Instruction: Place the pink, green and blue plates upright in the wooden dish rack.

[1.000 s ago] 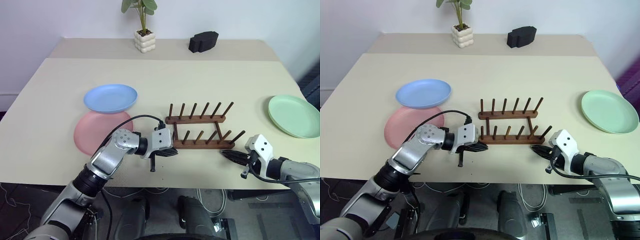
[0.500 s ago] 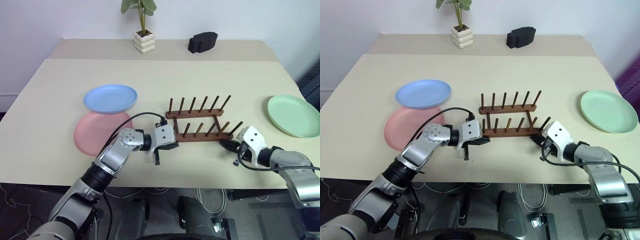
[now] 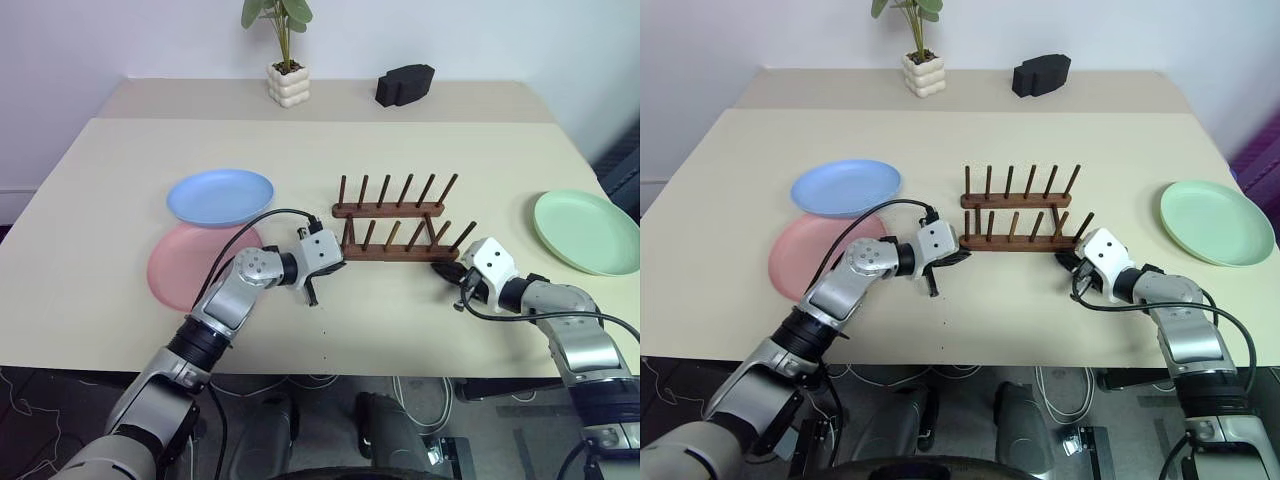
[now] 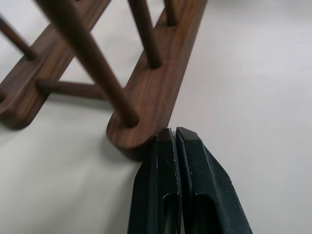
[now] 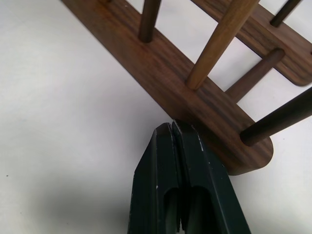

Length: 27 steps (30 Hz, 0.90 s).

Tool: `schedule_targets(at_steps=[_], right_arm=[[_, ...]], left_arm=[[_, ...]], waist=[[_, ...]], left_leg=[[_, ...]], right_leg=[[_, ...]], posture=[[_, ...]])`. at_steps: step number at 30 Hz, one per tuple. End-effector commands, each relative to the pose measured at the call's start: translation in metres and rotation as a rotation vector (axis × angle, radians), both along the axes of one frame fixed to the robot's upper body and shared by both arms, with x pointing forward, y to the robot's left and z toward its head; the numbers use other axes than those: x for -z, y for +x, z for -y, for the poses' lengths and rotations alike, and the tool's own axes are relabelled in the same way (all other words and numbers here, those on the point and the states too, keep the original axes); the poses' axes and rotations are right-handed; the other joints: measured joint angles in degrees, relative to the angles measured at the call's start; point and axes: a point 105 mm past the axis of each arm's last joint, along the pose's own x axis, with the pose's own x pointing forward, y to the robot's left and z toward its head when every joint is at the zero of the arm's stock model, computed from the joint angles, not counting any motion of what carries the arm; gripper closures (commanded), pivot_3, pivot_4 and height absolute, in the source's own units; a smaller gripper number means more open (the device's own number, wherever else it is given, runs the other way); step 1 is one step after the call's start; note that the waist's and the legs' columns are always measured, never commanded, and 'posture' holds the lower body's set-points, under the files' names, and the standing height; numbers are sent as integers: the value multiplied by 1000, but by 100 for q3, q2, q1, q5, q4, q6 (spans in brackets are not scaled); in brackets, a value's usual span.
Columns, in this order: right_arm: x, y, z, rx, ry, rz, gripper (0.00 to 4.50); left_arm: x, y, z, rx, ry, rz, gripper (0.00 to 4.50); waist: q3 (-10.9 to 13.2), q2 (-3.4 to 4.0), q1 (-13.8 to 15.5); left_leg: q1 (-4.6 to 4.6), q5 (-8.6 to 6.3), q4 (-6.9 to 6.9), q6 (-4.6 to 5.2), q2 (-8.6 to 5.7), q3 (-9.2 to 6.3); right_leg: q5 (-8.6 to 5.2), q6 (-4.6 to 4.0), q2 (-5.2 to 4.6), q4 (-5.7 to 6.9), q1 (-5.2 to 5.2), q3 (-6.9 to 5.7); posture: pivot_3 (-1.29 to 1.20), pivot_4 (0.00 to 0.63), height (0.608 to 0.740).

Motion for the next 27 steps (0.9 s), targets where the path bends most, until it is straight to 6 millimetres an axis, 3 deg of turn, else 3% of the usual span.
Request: schedule_targets(at_steps=[1,7,11,14,21,24,27], right_arm=[[0,1,1,-4,-2,10,4500],[-3,-5,0,-40,15,10,4500],[-26,-23,-11,-146,103,9,4500],[-33,-32,-16,-194,107,-8,4500],[-39,-40,-34,-281,83,-6,4500],[-35,-40,-43,-314,91,-18,4500],[-33,-38,-49,-344,89,-24,4500]], left_arm=[[1,5,-7,-34,14,8,4426],[-4,-8,-3,43,-9,-4,4426],[-36,-23,-11,87,-147,-33,4426],[-56,-39,-28,102,-235,-78,3670],[-75,-52,-98,-122,-251,-67,65],[-89,-62,-131,-255,-333,-47,23],[-89,-69,-170,-442,-332,-19,23]], waist=[[0,0,2],[-1,0,2],[1,1,2],[2,3,-25],[3,2,-71],[4,0,-111],[4,-1,-115]], left_leg=[[0,0,0,0,0,1],[1,0,-1,0,0,1],[-3,0,-8,0,3,-1],[-6,0,-8,0,13,-12],[1,-1,-11,0,17,-11],[0,-1,-11,0,19,-12],[-1,-1,-11,0,20,-13]], right_leg=[[0,0,0,0,1,0],[0,0,0,0,2,0],[0,0,0,-2,-3,0],[-2,-2,0,0,-10,5],[-8,-5,1,0,-9,7],[-8,-5,0,-3,-9,7],[-8,-5,-2,-4,-9,7]], posture=[[0,150,736],[0,150,736],[0,150,736],[0,150,736],[0,150,736],[0,150,736],[0,150,736]])
